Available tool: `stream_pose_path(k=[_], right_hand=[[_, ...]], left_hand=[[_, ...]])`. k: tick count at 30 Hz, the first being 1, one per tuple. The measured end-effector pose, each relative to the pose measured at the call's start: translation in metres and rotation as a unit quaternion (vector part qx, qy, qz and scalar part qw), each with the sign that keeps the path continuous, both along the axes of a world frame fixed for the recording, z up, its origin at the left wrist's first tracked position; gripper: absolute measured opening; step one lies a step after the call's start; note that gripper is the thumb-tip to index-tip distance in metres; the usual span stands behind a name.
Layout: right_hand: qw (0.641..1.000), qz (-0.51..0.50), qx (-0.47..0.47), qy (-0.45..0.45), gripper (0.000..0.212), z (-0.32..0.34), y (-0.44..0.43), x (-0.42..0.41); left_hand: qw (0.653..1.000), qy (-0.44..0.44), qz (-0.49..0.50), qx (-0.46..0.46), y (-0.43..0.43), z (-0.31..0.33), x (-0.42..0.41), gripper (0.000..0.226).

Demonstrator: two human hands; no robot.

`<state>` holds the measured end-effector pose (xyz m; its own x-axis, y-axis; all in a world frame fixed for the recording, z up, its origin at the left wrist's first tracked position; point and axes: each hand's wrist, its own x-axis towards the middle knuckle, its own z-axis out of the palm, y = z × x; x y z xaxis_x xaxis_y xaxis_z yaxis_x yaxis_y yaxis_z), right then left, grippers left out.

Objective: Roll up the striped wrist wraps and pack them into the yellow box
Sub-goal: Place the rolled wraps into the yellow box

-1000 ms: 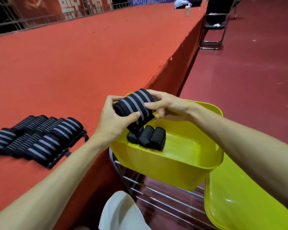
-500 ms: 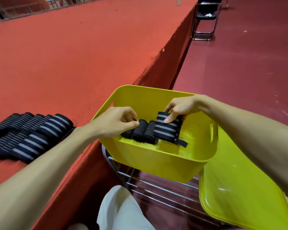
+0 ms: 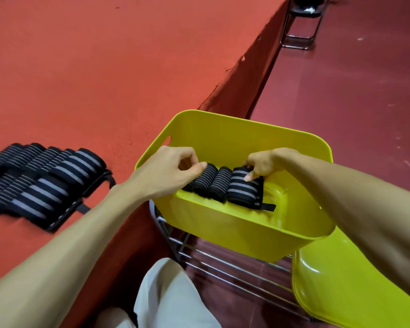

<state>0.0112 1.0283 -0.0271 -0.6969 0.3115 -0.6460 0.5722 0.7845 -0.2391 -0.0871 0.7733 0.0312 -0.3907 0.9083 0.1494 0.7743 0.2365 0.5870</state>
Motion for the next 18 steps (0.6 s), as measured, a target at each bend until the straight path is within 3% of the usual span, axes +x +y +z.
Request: stream_pose_path(k=[3,7,12,15,18], right_hand=[[0.997,0.044,0.06,0.006,0.04,-0.004,0.001,0.002],[0.979,0.11,0.174,0.002,0.043,0.011,-0.009,-0.001],[0.957,0.13,0.239,0.098,0.02,0.042,-0.031,-0.005],[0.95,0.133,0.206,0.191,0.02,0.066,-0.052,-0.01],[0.939,0.131,0.116,0.297,0.018,0.092,-0.091,-0.019]], left_hand=[[1.0,0.003,0.01,0.02,-0.002,-0.001,-0.001,0.042],[0.999,0.009,0.026,0.046,-0.006,0.004,0.004,0.034],[0.993,0.015,0.078,0.083,-0.024,0.022,0.006,0.023],[0.989,0.013,0.12,0.09,-0.045,0.03,0.003,0.023],[0.986,0.001,0.143,0.09,-0.075,0.039,0.004,0.02]])
